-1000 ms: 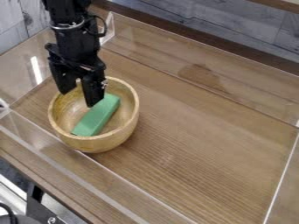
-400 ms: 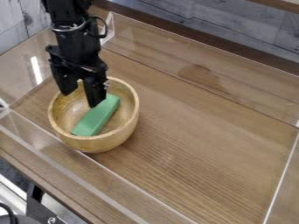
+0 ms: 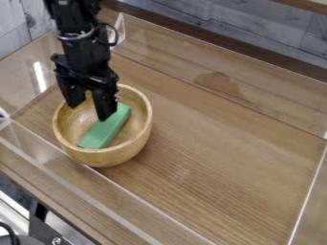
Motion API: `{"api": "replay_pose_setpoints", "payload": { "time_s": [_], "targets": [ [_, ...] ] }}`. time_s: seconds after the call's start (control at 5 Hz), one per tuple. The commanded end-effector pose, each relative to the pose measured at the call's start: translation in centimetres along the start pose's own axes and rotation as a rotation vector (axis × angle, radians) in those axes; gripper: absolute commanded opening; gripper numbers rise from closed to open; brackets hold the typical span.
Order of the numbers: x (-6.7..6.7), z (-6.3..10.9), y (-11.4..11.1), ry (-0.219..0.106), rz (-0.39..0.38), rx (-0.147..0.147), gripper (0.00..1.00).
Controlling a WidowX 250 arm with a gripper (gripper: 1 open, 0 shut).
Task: Move green stick from inside the wooden bowl to the table next to it
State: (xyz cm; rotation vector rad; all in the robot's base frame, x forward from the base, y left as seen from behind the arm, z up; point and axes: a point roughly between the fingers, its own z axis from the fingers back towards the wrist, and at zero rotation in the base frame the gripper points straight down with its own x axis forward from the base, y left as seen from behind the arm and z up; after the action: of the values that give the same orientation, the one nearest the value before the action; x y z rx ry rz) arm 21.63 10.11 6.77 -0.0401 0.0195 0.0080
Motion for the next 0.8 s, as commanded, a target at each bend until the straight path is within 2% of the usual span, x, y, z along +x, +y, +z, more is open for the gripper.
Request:
{"api": "replay_pose_setpoints", "payload": {
  "time_s": [0.0,0.6],
  "targets": [
    [0.1,0.2,0.6,-0.027,0.018,0.019,1.00],
    [0.0,-1.3,0.7,-0.022,0.031,0.029,1.00]
  ]
}}
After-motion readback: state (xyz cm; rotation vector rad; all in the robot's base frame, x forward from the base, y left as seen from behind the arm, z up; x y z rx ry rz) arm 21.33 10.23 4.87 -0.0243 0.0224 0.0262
